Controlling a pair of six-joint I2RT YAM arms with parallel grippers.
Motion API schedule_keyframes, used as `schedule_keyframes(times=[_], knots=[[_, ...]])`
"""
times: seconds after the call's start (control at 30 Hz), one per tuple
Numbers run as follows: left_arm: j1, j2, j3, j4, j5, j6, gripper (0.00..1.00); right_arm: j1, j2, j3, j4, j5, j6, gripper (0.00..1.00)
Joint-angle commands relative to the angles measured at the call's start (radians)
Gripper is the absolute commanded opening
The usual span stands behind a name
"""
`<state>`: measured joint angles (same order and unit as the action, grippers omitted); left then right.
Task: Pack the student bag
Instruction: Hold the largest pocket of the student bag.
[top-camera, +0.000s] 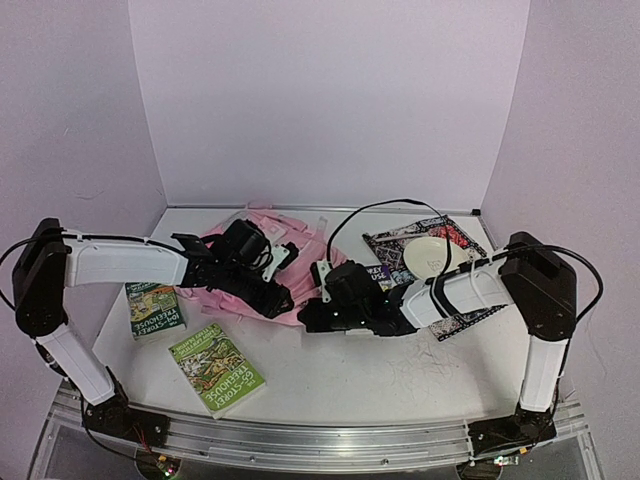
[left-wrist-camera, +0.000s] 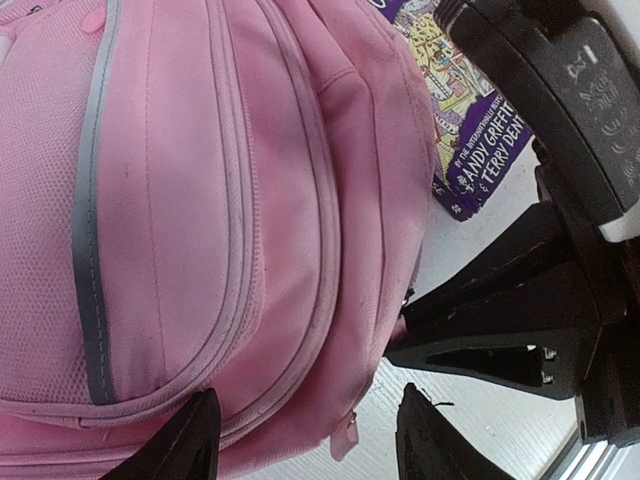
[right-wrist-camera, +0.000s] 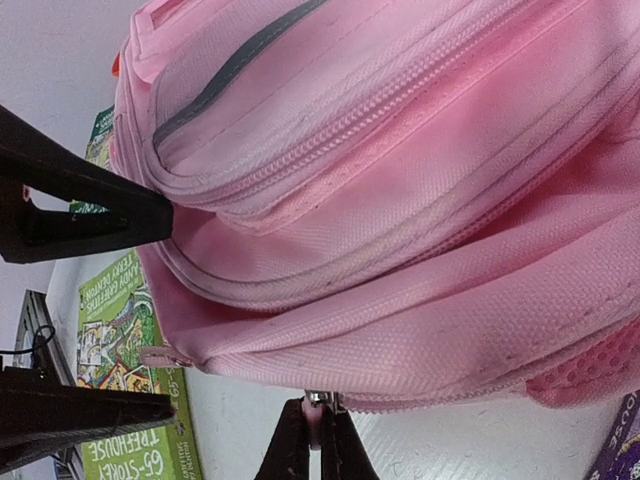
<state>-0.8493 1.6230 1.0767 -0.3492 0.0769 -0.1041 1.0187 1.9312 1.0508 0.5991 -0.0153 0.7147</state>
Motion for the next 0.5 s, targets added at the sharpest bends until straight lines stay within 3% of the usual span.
schedule_keyframes(times=[0.0, 0.37, 0.47], knots=[[-0.027, 0.033, 0.003, 0.051, -0.019, 0.056, 0.61, 0.002, -0.059, 0.044, -0.024, -0.052, -0.051, 0.00], [-0.033, 0.108, -0.038, 0.095, -0.058, 0.084, 0.30, -0.050, -0.077, 0.039, -0.033, -0.143, 0.044, 0.00], [-0.033, 0.120, -0.037, 0.105, -0.054, 0.084, 0.12, -0.067, -0.080, 0.042, -0.032, -0.174, 0.088, 0.00]])
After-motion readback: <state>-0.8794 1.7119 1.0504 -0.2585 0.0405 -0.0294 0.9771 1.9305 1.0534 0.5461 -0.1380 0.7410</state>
